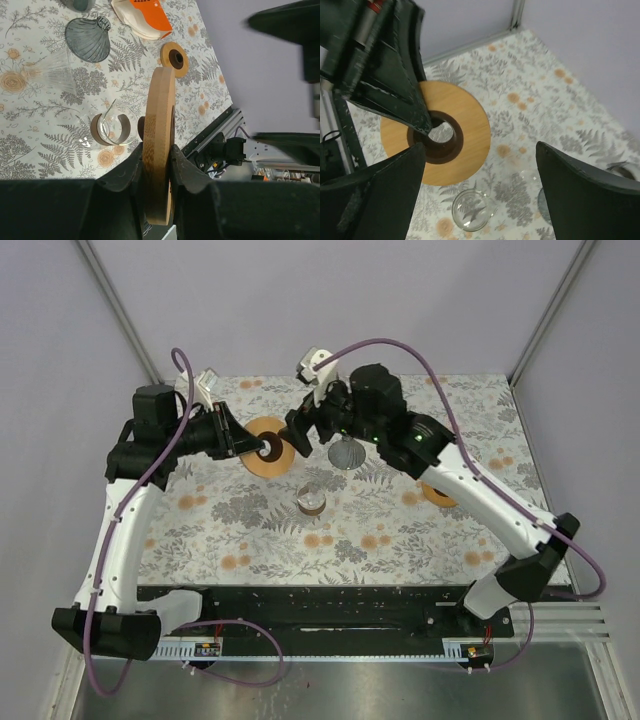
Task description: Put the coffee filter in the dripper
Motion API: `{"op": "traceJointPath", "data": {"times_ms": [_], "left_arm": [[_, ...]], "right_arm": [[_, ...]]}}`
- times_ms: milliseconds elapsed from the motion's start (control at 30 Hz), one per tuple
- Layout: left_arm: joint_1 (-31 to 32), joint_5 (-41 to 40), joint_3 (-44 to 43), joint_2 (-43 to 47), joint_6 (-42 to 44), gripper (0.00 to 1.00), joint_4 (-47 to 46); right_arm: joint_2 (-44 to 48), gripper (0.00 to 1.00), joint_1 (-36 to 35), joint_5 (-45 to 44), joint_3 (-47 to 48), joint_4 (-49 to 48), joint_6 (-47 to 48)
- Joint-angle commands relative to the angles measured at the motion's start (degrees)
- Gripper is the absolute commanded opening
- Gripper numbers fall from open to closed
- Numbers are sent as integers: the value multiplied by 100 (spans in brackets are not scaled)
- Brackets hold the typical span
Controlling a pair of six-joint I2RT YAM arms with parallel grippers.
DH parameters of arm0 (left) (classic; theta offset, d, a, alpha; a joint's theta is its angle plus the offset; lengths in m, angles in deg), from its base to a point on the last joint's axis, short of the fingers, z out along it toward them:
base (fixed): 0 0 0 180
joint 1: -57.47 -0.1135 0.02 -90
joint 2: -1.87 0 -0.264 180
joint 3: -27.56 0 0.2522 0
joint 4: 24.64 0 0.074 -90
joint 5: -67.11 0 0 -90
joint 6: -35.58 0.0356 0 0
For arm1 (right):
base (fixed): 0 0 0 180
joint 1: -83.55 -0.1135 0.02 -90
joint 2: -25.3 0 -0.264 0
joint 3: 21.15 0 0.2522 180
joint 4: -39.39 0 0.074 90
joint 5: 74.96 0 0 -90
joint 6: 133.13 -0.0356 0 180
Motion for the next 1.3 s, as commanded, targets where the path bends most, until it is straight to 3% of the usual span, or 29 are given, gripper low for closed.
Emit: {"op": "traceJointPath", "data": {"times_ms": [0,333,500,700,800,933,967,1000,1033,1100,1267], "left_arm": [[13,-22,-7,293,127,0,-329],[13,83,19,241,127,0,-321],[13,83,19,223,136,0,-321],[13,110,-16,205,136,0,-321],[13,119,-8,170,145,0,-321],[4,-126,-104,74,223,0,-199],[4,-267,-191,13,337,7,-102],[13,-477,-349,-31,486,25,38],[13,-705,-498,-110,618,45,144],[-5,-1189,-684,-190,874,65,329],[-119,-1990,-816,-190,1155,78,374]], "right_arm": [[-565,96,-25,164,445,897,-717],[-1058,81,-25,401,770,836,-875],[-1330,81,-25,604,946,836,-945],[-1532,75,-34,507,1148,897,-927],[-1550,56,-25,411,1192,898,-919],[-1550,16,-25,-106,1341,1230,-858],[-1559,9,-34,-256,1420,1406,-831],[-1568,2,-16,-423,1456,1625,-796],[-1559,0,1,-546,1482,1888,-770],[-1542,0,63,-653,1474,2267,-734],[-1787,0,168,-618,1561,3531,-611]]}}
